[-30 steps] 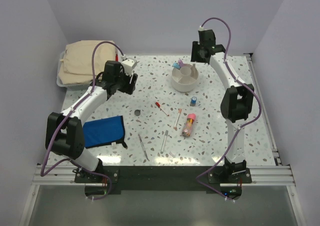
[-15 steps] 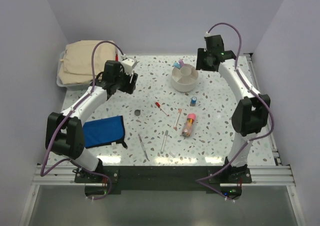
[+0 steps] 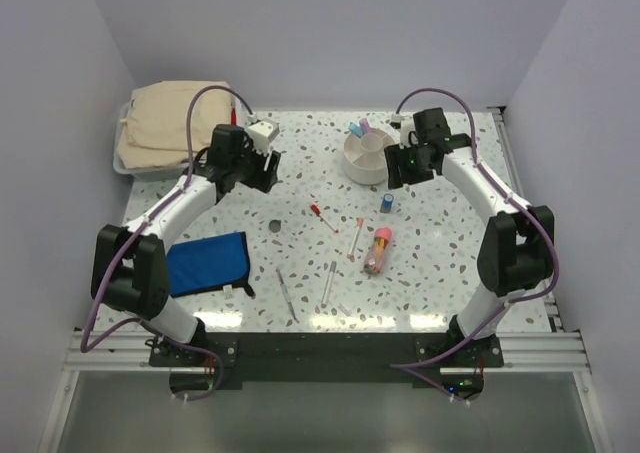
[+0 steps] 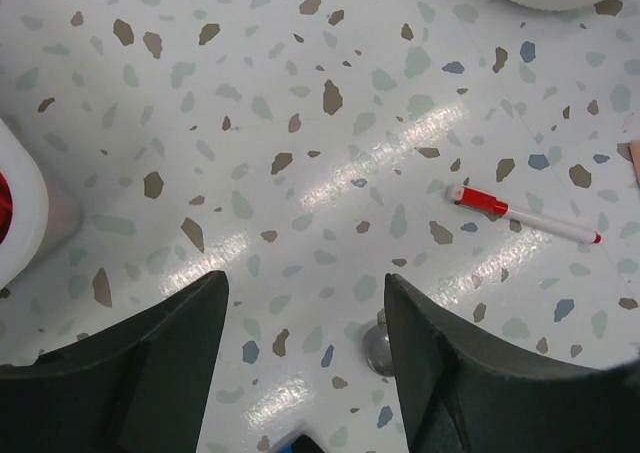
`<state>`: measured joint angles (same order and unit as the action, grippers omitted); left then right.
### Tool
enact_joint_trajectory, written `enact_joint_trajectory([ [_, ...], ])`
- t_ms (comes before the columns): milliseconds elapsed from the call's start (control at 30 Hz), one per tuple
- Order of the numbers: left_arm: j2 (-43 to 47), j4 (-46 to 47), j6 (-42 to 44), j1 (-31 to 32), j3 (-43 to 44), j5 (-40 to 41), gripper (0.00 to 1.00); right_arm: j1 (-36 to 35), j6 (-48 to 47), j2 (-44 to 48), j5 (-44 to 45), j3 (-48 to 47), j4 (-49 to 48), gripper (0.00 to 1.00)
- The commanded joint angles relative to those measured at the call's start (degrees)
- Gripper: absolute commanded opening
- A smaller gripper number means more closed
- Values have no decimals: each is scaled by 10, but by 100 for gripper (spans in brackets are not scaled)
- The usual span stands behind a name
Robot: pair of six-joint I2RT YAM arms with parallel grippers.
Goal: Sort the stationery into containers
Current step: Pick up the stationery from the center of the board.
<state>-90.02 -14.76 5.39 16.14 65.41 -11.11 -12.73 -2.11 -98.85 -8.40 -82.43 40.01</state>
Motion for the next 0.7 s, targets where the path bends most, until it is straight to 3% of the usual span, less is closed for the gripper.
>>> enact_joint_trajectory([
  [0,13,18,10,12,-12,-15,69,-3,-91,0,-29,-9,-27,58],
  [167,18,16,9,13,-18,-11,69,-16,-146,-23,-32,-23,-20,60],
  [400,12,15,10,13,-12,-6,69,-24,-154,-54,-39,-28,-12,70],
  [667,9,12,13,13,-12,1,69,-26,-150,-89,-37,-44,-10,71],
])
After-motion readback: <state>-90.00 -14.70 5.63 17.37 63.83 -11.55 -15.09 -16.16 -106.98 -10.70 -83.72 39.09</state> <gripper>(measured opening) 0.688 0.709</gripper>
